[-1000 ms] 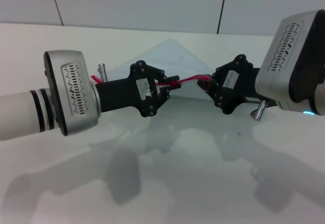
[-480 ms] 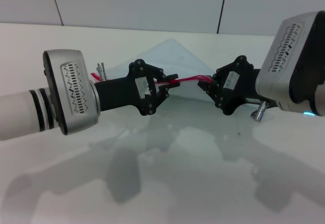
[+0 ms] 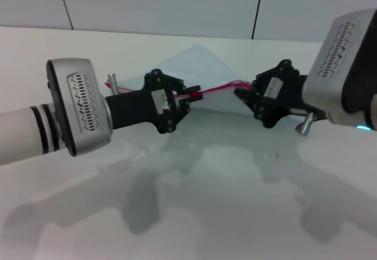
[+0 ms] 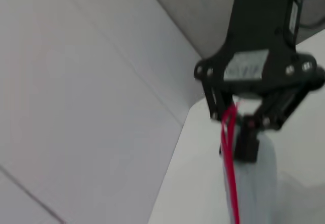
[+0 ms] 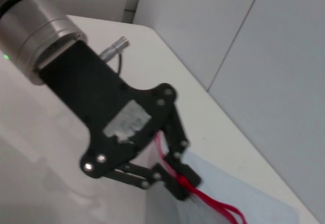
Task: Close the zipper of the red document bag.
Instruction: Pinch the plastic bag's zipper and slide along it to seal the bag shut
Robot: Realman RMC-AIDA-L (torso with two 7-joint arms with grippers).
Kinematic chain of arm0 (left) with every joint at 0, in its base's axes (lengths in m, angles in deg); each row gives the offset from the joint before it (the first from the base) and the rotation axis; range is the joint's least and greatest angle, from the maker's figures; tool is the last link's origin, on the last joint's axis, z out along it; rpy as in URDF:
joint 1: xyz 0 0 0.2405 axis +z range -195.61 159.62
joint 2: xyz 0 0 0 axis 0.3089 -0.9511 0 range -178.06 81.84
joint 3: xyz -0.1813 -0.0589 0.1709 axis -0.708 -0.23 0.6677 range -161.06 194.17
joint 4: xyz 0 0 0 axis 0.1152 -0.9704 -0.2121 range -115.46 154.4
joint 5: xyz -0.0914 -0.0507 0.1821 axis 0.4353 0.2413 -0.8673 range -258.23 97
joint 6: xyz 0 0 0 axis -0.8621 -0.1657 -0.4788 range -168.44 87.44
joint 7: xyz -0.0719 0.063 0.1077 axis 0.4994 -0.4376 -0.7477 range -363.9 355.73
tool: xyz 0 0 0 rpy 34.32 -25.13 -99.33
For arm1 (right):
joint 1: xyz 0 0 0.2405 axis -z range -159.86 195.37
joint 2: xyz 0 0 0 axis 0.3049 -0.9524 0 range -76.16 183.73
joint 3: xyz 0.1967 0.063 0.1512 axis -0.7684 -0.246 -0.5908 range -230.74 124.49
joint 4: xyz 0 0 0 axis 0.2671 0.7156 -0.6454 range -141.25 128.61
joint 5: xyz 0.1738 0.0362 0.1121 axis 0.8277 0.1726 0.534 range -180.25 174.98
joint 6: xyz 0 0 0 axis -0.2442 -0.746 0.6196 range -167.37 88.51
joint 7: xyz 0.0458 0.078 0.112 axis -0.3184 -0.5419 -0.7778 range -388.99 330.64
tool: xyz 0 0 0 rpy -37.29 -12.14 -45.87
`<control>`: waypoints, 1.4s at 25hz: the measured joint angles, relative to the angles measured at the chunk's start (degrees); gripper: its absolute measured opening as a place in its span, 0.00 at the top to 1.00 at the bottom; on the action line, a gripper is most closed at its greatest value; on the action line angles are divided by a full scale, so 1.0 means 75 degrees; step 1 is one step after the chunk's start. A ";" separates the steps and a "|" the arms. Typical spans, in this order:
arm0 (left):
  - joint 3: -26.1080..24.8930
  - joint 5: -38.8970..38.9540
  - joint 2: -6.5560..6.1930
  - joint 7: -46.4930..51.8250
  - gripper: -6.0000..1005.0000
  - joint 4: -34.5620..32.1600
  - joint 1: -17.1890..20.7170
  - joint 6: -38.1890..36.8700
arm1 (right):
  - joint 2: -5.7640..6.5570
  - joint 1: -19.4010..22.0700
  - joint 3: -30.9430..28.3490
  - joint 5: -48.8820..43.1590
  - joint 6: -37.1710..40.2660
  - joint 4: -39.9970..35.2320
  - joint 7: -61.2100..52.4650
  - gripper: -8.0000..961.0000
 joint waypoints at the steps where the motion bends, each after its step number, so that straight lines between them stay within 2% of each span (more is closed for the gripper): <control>1: -0.0003 0.0043 -0.0006 -0.0031 0.89 0.0007 0.0029 -0.0054 | 0.0000 0.0030 -0.0065 0.0001 0.0000 -0.0015 0.0000 0.87; 10: -0.0056 0.0476 -0.0042 -0.0378 0.87 0.0036 0.0383 -0.0507 | 0.0000 0.0268 -0.0548 -0.0055 -0.0025 -0.0097 0.0001 0.86; 21: -0.0824 0.0571 -0.0058 -0.0454 0.84 0.0036 0.0961 -0.0458 | -0.0012 0.0581 -0.1338 -0.0063 -0.0041 -0.0007 0.0178 0.86; 35: -0.1025 0.0660 -0.0052 -0.0471 0.80 0.0037 0.1231 -0.0422 | -0.0039 0.0619 -0.1583 -0.0059 -0.0062 0.0217 0.0300 0.85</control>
